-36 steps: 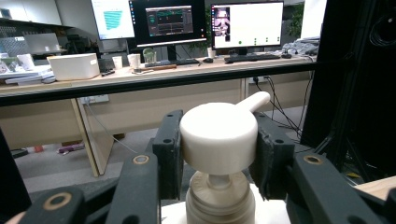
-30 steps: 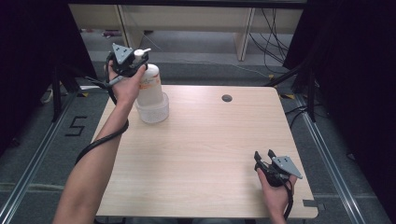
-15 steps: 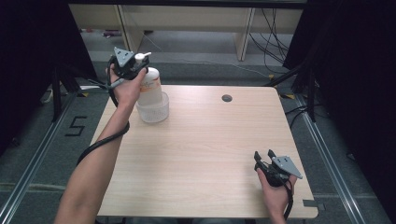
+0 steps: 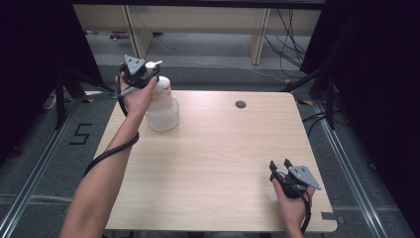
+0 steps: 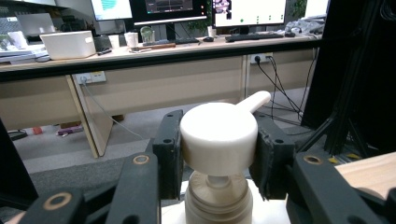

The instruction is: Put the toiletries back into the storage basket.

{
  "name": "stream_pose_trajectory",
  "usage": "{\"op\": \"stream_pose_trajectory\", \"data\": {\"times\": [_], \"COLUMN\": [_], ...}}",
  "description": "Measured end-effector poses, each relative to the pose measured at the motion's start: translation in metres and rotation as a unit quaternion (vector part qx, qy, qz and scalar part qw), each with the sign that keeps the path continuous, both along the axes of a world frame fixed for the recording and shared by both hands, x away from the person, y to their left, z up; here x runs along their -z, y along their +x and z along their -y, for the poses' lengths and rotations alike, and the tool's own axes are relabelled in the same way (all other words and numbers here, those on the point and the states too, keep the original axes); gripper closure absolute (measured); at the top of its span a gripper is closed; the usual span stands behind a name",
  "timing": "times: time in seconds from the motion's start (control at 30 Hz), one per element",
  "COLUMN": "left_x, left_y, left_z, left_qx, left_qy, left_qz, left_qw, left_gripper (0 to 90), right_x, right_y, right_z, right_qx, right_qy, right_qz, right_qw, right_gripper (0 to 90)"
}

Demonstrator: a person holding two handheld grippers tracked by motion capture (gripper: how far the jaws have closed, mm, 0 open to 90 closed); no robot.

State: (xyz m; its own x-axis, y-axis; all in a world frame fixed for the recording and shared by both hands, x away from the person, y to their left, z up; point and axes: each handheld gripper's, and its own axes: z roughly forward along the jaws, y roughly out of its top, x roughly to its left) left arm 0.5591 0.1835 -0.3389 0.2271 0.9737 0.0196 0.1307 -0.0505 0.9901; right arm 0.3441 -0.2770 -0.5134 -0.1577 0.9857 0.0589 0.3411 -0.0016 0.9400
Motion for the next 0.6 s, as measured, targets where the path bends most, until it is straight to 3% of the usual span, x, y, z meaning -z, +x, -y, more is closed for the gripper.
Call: {"op": "stream_pose_trajectory", "data": {"times": [0.6], "left_x": [0.018], "left_y": [0.005], "left_z": [0.001], "left_qx": [0.004], "left_qy": [0.002], "left_qz": [-0.018], "left_qw": [0.9998], "left_gripper": [58.6], "right_x": [0.000], "right_y": [-0.001], "right_z": [-0.001], "right_qx": [0.007], "right_qy": [-0.004], "right_qz": [-0.002], "right_qw": [1.0000], "right_gripper": [43.8]}}
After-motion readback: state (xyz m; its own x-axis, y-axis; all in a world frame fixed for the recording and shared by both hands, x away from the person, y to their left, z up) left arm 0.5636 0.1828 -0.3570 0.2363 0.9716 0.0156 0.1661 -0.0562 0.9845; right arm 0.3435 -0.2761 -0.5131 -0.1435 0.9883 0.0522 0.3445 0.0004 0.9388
